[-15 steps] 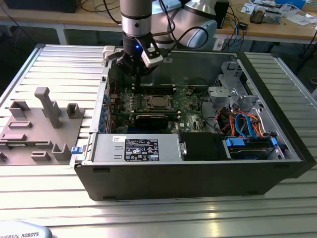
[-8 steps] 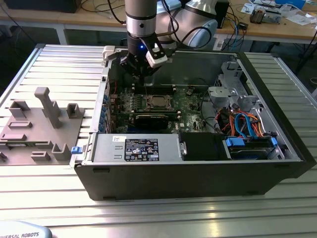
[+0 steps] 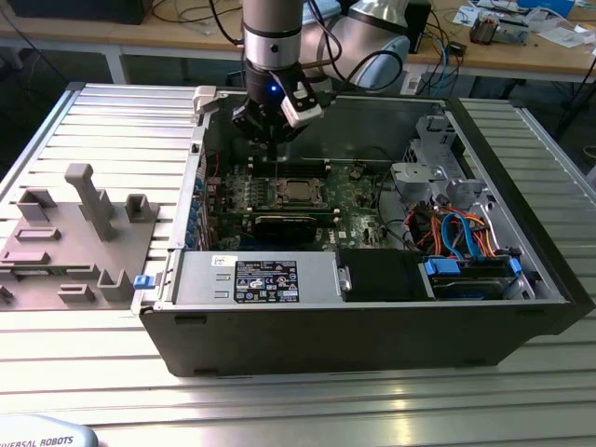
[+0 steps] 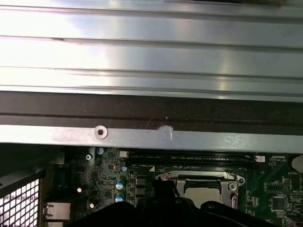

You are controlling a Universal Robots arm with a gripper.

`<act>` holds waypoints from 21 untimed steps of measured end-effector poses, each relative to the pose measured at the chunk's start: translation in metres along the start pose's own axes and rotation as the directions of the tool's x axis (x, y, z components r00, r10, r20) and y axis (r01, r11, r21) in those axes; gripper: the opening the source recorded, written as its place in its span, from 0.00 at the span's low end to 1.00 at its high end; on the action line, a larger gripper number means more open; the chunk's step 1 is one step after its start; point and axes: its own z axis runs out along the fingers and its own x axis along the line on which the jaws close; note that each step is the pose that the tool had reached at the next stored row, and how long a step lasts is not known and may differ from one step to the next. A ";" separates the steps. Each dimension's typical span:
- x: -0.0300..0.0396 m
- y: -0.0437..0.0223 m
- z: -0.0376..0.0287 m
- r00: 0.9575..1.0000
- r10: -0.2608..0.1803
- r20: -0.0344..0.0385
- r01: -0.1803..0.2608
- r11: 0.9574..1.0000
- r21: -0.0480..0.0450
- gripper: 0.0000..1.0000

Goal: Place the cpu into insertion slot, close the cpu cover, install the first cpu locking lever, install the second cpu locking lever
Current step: 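Install the first cpu locking lever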

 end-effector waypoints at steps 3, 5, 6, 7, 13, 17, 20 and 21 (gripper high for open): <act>-0.0028 -0.0001 0.0001 1.000 0.000 -0.001 0.000 1.000 -0.002 0.11; -0.0050 -0.0002 0.0001 1.000 0.000 -0.001 0.000 1.000 -0.002 0.11; -0.0058 -0.0002 0.0001 1.000 0.000 -0.002 0.000 1.000 -0.002 0.11; -0.0069 -0.0002 0.0001 1.000 0.000 -0.002 0.000 1.000 -0.002 0.11; -0.0077 -0.0003 0.0002 1.000 0.000 -0.003 0.000 1.000 -0.002 0.11; -0.0090 -0.0003 0.0012 1.000 0.000 -0.003 0.000 1.000 -0.002 0.11; -0.0102 -0.0004 0.0027 1.000 0.000 -0.003 0.000 1.000 -0.002 0.11; -0.0105 -0.0004 0.0029 1.000 0.000 -0.003 0.000 1.000 -0.002 0.11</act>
